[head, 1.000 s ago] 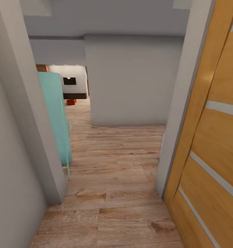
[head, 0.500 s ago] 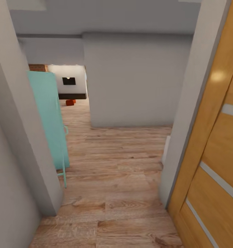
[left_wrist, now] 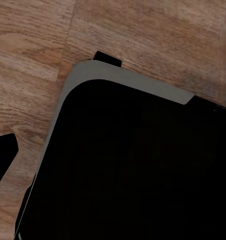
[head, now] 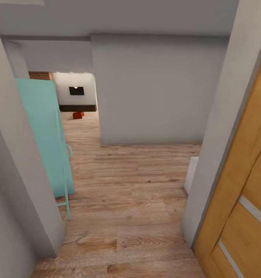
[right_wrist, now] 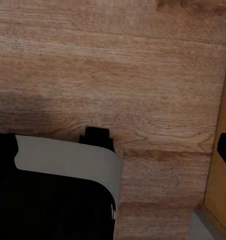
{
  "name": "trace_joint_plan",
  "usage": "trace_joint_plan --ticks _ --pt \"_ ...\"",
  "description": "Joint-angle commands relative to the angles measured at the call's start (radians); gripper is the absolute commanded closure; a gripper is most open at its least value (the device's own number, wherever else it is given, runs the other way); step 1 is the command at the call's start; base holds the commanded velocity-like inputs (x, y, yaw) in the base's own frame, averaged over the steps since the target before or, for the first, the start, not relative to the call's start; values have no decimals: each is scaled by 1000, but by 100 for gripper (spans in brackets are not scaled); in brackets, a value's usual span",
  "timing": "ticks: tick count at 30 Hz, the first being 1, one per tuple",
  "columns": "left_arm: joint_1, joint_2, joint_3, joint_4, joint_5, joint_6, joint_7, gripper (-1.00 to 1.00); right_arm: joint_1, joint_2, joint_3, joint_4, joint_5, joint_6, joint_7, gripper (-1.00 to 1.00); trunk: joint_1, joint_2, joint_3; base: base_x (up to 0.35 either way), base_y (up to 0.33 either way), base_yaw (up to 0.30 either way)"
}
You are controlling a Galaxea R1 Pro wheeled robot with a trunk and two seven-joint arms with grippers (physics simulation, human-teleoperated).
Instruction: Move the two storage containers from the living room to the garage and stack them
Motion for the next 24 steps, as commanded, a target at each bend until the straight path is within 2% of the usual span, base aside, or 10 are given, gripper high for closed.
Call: trace_joint_plan --ticks 1,24 --pt "0 0 2 0 2 -2 0 -100 -1 0 7 3 6 -4 -3 -100 1 0 -1 322 0 0" --pt "0 0 2 2 2 -2 0 -100 -1 0 6 4 -1 -9 -4 -100 1 0 -1 322 0 0"
